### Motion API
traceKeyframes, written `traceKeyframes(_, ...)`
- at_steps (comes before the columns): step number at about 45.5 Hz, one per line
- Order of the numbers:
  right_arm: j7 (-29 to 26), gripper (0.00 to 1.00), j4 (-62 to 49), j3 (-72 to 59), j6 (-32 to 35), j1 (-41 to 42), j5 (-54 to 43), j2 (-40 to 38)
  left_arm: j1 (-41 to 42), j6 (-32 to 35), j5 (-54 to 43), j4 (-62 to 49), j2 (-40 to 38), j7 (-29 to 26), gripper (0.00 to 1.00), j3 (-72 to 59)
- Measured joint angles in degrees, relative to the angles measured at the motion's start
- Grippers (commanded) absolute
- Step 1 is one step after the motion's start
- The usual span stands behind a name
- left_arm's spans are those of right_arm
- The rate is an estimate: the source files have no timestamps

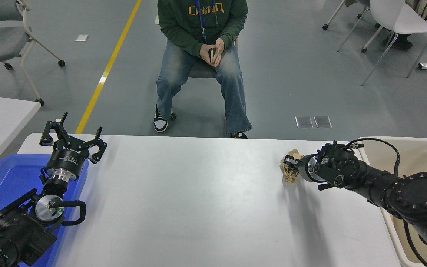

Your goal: Clean the table surface

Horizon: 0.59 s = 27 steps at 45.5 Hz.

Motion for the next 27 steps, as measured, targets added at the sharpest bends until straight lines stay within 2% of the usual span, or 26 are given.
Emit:
traceKeyframes(13, -0.18, 0.00, 1.32, 2.91, 2.53, 0.98, 0.46, -3.99, 0.00, 0.00, 0.00, 0.00, 0.00, 0.00, 1.00, 0.00)
traceKeyframes(27, 0.01, 0.00, 12.86, 5.45, 4.32, 7.06, 0.21, -15.70, 0.00, 0.01, -0.01, 0.00, 0.00, 0.00, 1.00, 0.00)
